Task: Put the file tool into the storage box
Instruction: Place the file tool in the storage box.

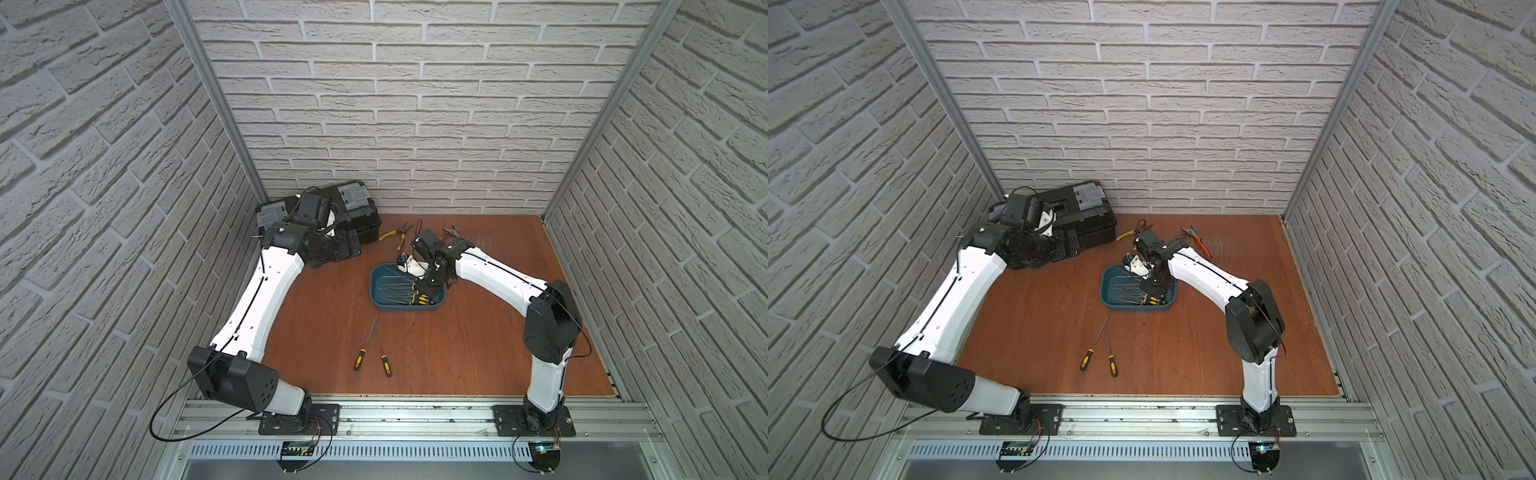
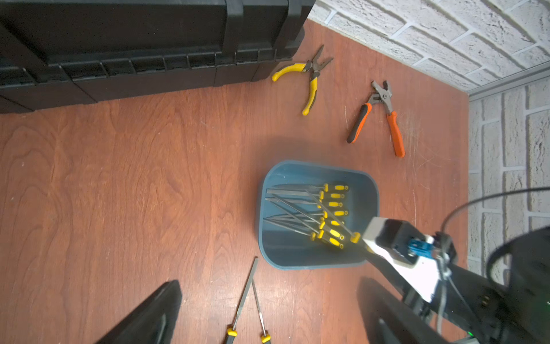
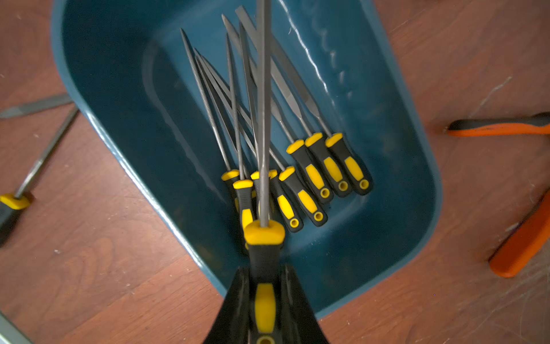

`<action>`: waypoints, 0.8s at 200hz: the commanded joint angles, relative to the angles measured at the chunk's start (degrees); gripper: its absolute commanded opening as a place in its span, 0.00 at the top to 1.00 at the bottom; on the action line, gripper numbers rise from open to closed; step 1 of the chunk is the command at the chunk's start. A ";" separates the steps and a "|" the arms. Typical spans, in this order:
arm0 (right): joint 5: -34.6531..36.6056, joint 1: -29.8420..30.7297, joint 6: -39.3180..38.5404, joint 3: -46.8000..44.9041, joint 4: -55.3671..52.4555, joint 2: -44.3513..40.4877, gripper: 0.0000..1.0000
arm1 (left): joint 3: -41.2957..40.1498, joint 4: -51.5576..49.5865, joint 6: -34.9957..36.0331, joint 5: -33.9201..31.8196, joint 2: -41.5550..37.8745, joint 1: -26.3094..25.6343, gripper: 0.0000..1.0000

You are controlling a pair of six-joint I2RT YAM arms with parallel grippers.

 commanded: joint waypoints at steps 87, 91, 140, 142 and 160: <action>-1.03 -0.55 -10.37 -4.58 6.83 1.92 0.75 | 1.35 0.23 -8.30 -4.16 1.54 -3.65 0.02; -0.87 -0.55 -10.32 -4.86 7.10 1.87 0.74 | 1.24 0.44 -8.52 -4.30 1.41 -3.66 0.02; 3.57 -0.55 -8.06 -4.52 10.16 -0.08 0.64 | 0.39 0.72 -9.38 -6.03 0.13 -3.67 0.02; 3.89 -0.55 -7.77 -4.44 10.27 -0.20 0.64 | 0.25 0.77 -9.38 -6.08 0.09 -3.67 0.02; 5.40 -0.56 -5.14 -3.17 10.58 -1.64 0.64 | -0.82 1.13 -9.07 -6.30 0.06 -3.30 0.02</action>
